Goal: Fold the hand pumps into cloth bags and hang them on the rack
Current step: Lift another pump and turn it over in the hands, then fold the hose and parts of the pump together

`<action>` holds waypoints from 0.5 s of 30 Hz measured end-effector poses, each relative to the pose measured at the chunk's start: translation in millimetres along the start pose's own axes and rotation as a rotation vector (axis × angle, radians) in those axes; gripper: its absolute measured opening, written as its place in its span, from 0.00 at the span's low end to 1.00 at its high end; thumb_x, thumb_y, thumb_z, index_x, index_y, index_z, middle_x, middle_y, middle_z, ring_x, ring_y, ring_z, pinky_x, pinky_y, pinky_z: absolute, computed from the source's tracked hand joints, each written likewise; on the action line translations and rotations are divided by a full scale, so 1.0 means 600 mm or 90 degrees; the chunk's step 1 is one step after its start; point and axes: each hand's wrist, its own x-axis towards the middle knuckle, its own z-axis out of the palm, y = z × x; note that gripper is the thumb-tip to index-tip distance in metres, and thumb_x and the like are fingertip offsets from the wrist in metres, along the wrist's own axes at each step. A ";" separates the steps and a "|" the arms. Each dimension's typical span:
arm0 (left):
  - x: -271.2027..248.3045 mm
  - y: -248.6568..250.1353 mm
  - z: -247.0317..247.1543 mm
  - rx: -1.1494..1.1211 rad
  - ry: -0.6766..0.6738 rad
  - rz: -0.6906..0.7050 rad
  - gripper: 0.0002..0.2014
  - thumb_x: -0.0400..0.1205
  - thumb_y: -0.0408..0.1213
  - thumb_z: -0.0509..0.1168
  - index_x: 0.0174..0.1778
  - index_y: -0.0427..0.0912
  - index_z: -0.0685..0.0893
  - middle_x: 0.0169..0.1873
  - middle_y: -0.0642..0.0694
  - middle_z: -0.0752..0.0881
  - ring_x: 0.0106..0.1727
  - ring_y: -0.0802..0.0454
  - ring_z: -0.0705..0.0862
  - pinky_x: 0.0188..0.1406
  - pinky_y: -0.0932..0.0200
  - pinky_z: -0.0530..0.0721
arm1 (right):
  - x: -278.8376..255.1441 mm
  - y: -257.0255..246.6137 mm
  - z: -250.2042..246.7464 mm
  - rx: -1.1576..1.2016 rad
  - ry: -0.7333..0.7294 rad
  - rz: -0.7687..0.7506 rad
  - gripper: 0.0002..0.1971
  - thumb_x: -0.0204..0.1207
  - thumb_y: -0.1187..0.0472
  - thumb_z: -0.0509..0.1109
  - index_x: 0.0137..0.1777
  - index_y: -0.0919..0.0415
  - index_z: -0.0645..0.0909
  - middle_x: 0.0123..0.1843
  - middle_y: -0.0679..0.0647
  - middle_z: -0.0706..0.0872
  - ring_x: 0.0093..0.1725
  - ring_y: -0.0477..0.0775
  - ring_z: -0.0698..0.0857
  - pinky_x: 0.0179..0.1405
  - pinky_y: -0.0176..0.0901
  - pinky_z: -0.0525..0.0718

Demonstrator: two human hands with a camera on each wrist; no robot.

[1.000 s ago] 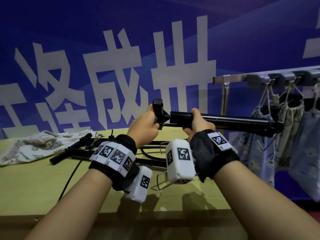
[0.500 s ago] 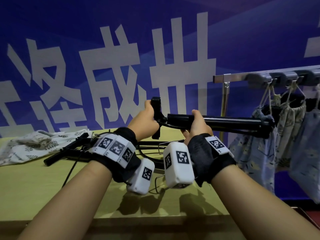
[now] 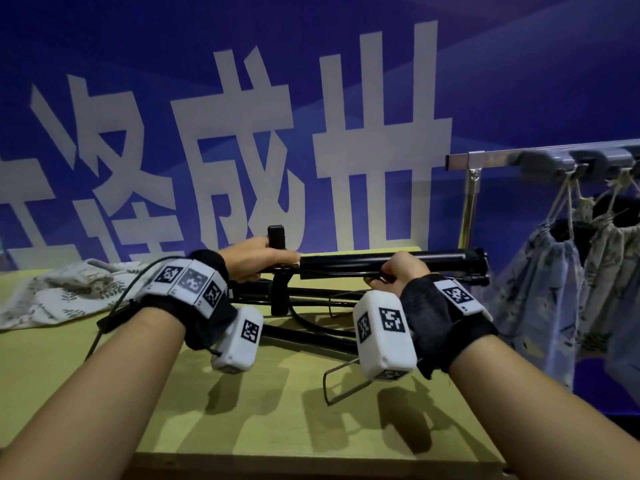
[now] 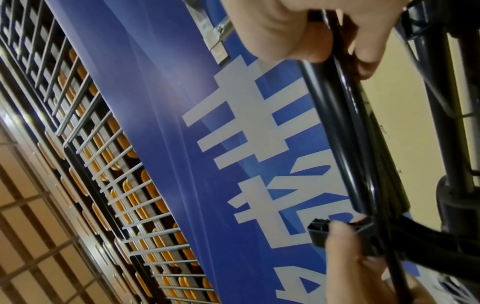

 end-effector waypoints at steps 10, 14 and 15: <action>0.080 -0.098 -0.011 0.054 0.127 -0.131 0.13 0.77 0.45 0.67 0.36 0.38 0.79 0.36 0.41 0.81 0.38 0.46 0.79 0.36 0.58 0.74 | 0.005 -0.032 0.029 -0.139 0.001 0.007 0.09 0.79 0.73 0.55 0.55 0.61 0.66 0.48 0.58 0.71 0.53 0.56 0.76 0.55 0.51 0.78; 0.104 -0.108 -0.016 0.126 0.113 -0.184 0.15 0.77 0.49 0.66 0.36 0.40 0.77 0.32 0.45 0.79 0.38 0.48 0.79 0.30 0.60 0.72 | 0.069 -0.055 0.059 -0.216 0.029 -0.041 0.11 0.79 0.70 0.58 0.59 0.61 0.68 0.42 0.55 0.71 0.39 0.51 0.75 0.44 0.46 0.78; 0.112 -0.108 -0.018 0.147 0.107 -0.185 0.14 0.77 0.49 0.65 0.36 0.41 0.78 0.33 0.46 0.80 0.39 0.49 0.80 0.32 0.60 0.73 | 0.087 -0.058 0.068 -0.253 0.033 -0.051 0.11 0.78 0.70 0.59 0.59 0.60 0.69 0.41 0.55 0.71 0.37 0.50 0.75 0.39 0.46 0.78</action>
